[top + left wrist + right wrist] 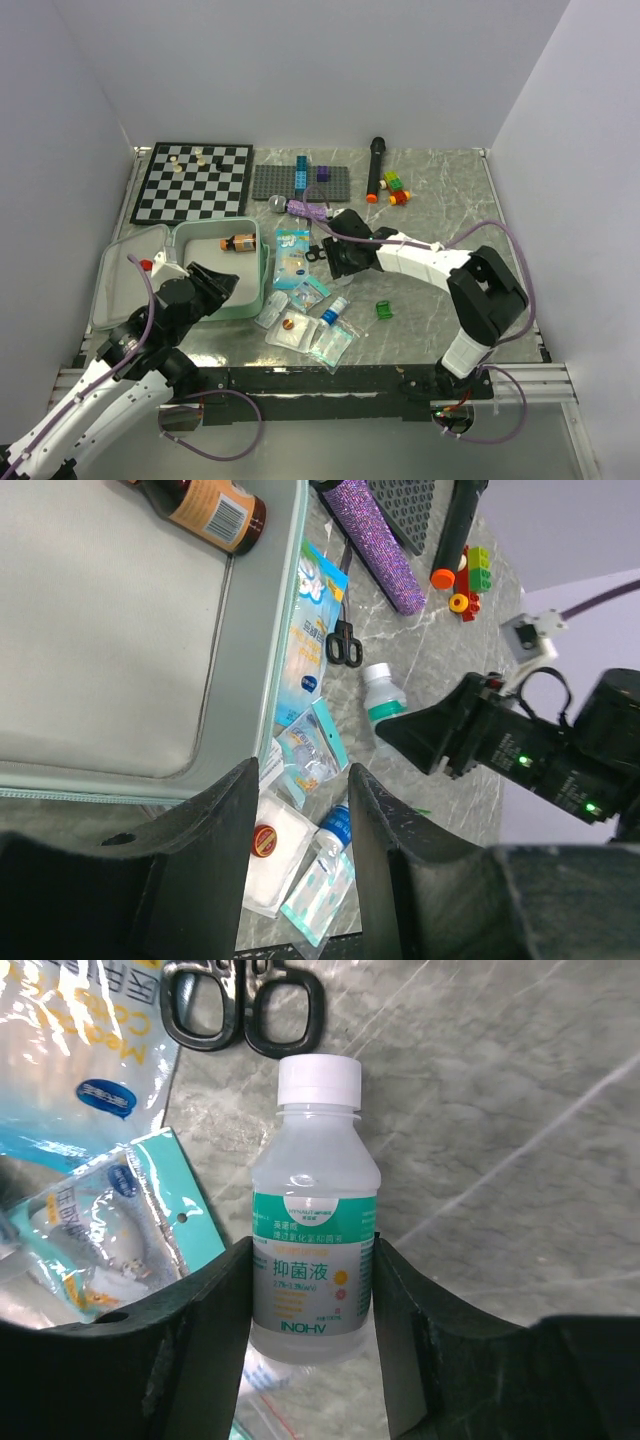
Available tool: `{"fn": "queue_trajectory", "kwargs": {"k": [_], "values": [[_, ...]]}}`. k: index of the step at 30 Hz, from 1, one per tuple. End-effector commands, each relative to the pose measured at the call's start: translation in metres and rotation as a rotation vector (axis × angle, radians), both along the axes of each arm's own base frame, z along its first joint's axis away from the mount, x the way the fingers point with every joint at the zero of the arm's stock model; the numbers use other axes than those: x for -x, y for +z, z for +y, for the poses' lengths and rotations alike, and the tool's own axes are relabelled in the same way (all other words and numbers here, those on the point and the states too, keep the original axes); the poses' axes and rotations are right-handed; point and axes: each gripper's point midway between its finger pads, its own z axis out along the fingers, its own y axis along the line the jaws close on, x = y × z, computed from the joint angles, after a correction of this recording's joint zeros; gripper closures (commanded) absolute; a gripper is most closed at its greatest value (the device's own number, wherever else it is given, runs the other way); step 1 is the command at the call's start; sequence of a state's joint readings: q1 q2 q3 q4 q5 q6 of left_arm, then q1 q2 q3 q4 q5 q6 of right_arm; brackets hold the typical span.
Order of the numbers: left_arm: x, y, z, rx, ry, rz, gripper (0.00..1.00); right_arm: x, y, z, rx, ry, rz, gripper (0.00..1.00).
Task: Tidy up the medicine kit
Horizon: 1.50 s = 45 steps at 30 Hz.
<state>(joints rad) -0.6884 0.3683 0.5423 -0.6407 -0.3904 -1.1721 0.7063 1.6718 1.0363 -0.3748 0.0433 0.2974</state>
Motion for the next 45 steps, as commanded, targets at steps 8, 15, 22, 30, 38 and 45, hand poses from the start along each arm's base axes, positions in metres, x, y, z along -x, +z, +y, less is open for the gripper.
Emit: {"fn": "queue_trajectory", "kwargs": {"k": [8, 15, 22, 30, 38, 45], "values": [[0.002, 0.018, 0.016, 0.016, 0.065, -0.045, 0.54, -0.013, 0.154, 0.051, -0.196, 0.228, -0.380, 0.54], [0.012, 0.049, 0.045, 0.077, 0.168, -0.117, 0.55, 0.015, 0.223, 0.148, -0.276, 0.627, -0.621, 0.54], [0.024, 0.061, 0.067, 0.148, 0.246, -0.158, 0.55, 0.011, 0.200, 0.228, -0.314, 0.828, -0.550, 0.53], [0.027, 0.063, 0.078, 0.135, 0.280, -0.166, 0.55, -0.005, 0.138, 0.274, -0.299, 0.842, -0.488, 0.53], [0.024, 0.063, 0.075, 0.120, 0.277, -0.158, 0.55, -0.014, 0.081, 0.274, -0.184, 0.860, -0.411, 0.53], [0.019, 0.057, 0.067, 0.114, 0.257, -0.149, 0.54, -0.033, 0.053, 0.256, -0.020, 0.817, -0.410, 0.48]]}}
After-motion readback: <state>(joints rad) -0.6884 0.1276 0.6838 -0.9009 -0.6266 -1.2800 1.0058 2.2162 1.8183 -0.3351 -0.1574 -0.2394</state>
